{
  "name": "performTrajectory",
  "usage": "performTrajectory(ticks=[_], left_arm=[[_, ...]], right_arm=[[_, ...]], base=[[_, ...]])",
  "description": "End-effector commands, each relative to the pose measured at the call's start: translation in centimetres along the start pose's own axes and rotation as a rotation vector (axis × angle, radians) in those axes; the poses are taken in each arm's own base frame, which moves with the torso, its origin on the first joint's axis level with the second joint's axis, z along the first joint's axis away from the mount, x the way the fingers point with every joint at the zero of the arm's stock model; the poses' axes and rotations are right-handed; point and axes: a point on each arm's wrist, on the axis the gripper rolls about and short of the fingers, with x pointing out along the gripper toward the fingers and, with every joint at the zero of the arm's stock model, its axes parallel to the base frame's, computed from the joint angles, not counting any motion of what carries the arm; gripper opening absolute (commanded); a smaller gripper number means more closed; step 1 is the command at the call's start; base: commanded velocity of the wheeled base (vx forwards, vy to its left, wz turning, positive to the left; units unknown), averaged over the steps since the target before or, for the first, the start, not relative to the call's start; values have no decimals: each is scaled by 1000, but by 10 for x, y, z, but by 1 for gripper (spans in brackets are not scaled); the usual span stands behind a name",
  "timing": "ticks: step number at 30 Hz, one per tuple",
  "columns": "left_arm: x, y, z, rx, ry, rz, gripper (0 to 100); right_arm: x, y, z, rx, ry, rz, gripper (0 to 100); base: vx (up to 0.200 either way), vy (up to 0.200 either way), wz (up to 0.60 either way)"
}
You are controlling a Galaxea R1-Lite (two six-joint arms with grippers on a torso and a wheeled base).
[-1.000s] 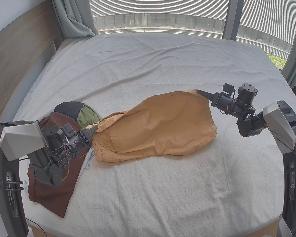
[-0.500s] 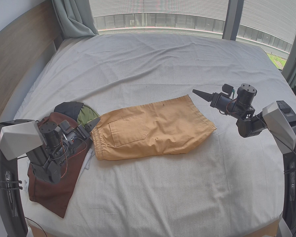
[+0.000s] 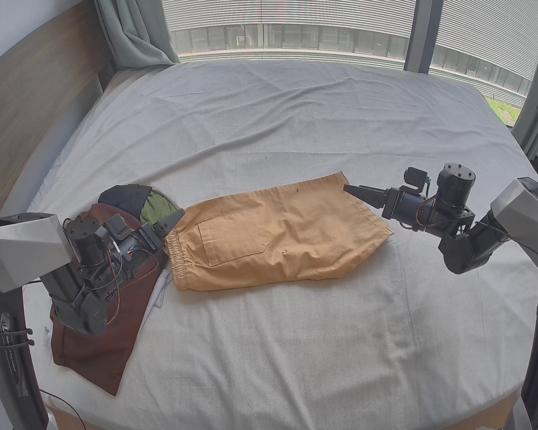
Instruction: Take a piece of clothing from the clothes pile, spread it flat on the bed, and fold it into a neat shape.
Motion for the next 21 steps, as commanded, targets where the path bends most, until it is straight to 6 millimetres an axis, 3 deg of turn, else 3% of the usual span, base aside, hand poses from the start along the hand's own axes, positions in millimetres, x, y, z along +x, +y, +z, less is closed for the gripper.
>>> performTrajectory(ticks=[1, 9, 21], left_arm=[[-7, -19, 3, 12, 2, -33, 100], [-12, -28, 2, 18, 13, -48, 100], [-20, -25, -5, 114, 60, -45, 100]], right_arm=[[-13, 25, -21, -3, 4, 10, 100], [-33, 36, -48, 2, 14, 18, 100], [-38, 53, -75, 38, 43, -15, 100]], base=[[0, 0, 0], [0, 0, 0], [0, 0, 0]])
